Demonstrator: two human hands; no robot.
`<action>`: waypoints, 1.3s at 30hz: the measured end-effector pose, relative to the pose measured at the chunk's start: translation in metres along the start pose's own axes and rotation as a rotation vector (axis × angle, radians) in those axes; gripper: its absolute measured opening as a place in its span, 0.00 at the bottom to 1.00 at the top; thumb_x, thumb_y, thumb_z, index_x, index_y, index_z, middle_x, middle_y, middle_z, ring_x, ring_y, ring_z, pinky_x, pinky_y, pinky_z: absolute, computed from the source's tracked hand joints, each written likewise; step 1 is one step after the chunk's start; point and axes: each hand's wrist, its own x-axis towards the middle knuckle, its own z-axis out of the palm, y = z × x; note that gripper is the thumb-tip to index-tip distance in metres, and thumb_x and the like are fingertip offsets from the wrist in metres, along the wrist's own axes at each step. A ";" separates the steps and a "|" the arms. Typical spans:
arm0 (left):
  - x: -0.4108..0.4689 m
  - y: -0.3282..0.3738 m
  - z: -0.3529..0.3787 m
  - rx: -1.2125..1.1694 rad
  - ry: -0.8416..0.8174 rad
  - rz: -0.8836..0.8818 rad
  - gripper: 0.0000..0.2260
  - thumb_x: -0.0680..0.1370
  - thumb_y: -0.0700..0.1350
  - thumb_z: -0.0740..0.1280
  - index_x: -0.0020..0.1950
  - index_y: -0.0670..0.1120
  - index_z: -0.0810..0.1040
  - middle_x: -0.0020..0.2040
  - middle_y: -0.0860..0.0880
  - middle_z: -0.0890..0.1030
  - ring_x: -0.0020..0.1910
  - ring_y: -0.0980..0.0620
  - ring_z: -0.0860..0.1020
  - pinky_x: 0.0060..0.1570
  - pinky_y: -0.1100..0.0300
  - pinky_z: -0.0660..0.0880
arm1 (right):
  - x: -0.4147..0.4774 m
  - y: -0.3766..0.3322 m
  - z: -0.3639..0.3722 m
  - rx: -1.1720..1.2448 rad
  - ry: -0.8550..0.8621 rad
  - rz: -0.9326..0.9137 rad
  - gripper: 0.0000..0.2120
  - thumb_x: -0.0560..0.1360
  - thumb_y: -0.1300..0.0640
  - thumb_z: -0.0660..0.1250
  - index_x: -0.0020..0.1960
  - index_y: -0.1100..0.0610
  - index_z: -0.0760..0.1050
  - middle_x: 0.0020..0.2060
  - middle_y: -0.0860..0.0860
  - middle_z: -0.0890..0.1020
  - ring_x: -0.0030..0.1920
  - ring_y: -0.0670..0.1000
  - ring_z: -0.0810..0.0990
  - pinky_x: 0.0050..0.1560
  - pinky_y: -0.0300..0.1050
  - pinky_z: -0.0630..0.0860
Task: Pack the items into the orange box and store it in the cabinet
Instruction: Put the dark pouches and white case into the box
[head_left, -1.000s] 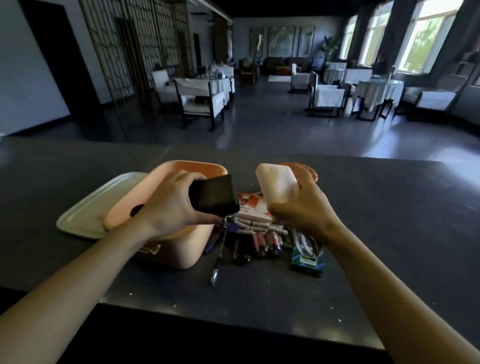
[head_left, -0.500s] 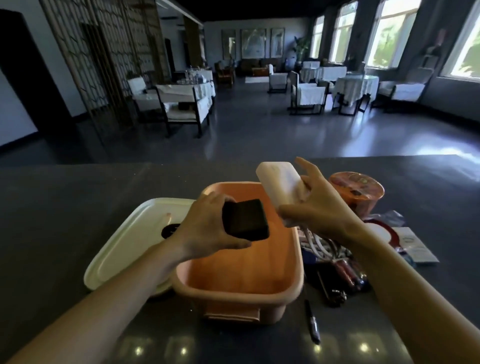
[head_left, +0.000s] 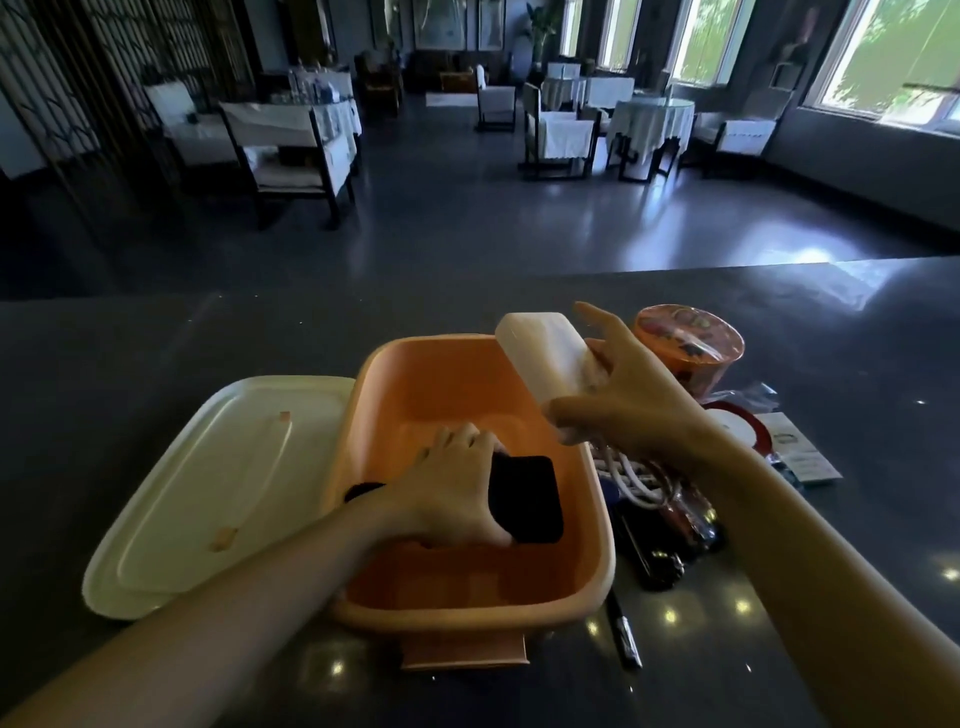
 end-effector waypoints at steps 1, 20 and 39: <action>0.004 -0.001 0.000 -0.015 -0.024 -0.021 0.37 0.59 0.59 0.73 0.63 0.52 0.62 0.52 0.55 0.61 0.55 0.53 0.61 0.53 0.58 0.62 | 0.004 0.000 -0.001 0.001 -0.007 -0.003 0.48 0.59 0.59 0.76 0.71 0.40 0.54 0.58 0.50 0.71 0.51 0.53 0.76 0.32 0.42 0.81; -0.001 0.003 0.023 0.121 -0.549 -0.079 0.45 0.66 0.60 0.72 0.73 0.47 0.50 0.73 0.44 0.55 0.71 0.40 0.55 0.66 0.47 0.61 | 0.073 0.003 0.016 0.080 -0.270 -0.041 0.45 0.66 0.64 0.73 0.73 0.48 0.52 0.59 0.52 0.71 0.51 0.52 0.76 0.39 0.43 0.81; -0.010 -0.011 -0.006 -0.169 -0.816 -0.193 0.37 0.69 0.59 0.71 0.72 0.58 0.55 0.70 0.52 0.64 0.64 0.49 0.67 0.59 0.52 0.70 | 0.075 0.009 0.028 0.095 -0.275 -0.016 0.44 0.66 0.61 0.74 0.73 0.46 0.53 0.63 0.53 0.73 0.55 0.54 0.76 0.49 0.53 0.80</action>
